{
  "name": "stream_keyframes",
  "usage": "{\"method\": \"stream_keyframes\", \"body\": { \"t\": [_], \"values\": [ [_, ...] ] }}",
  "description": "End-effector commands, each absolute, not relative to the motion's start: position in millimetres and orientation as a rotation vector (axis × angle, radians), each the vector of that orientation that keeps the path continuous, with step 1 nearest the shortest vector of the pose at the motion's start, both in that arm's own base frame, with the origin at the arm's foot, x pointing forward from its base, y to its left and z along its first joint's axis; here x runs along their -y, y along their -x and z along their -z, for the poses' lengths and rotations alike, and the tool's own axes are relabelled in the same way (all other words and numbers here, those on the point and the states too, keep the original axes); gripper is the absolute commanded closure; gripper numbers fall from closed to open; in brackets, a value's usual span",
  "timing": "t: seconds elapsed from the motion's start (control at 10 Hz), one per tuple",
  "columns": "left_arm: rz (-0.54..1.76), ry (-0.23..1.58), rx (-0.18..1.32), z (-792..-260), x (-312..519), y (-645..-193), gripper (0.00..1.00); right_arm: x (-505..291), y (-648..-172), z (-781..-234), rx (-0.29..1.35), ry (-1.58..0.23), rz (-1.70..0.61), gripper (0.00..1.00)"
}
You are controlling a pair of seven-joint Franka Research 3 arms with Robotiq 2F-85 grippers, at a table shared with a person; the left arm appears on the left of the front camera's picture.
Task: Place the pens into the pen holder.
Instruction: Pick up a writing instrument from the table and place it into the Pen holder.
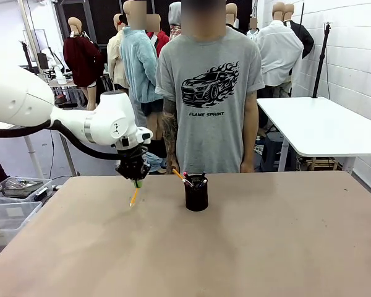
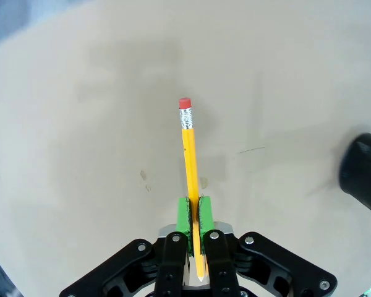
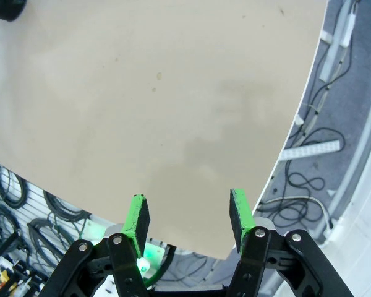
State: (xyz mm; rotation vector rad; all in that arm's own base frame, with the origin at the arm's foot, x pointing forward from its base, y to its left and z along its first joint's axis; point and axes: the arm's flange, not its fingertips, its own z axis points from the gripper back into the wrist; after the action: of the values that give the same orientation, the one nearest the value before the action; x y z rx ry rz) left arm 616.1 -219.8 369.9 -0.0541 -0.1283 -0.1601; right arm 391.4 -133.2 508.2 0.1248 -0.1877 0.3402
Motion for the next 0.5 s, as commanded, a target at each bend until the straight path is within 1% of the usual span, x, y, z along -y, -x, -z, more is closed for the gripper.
{"method": "stream_keyframes", "body": {
  "t": [0.0, 0.1, 0.2, 0.4],
  "values": [
    [0.379, 0.154, 0.260, -383.4, 205.1, -597.4, 1.00, 133.1, -391.2, -504.7, 0.191, -0.110, -0.340, 0.34],
    [0.519, 0.210, 0.337, -393.2, 204.7, -595.0, 1.00, 133.1, -391.2, -504.7, 0.191, -0.110, -0.340, 0.34],
    [0.556, 0.232, 0.395, -401.0, 203.4, -596.8, 1.00, 133.1, -391.2, -504.7, 0.191, -0.110, -0.340, 0.34],
    [0.723, 0.365, 0.531, -419.2, 203.0, -596.7, 1.00, 133.1, -391.2, -504.7, 0.191, -0.110, -0.340, 0.34]
  ]
}}
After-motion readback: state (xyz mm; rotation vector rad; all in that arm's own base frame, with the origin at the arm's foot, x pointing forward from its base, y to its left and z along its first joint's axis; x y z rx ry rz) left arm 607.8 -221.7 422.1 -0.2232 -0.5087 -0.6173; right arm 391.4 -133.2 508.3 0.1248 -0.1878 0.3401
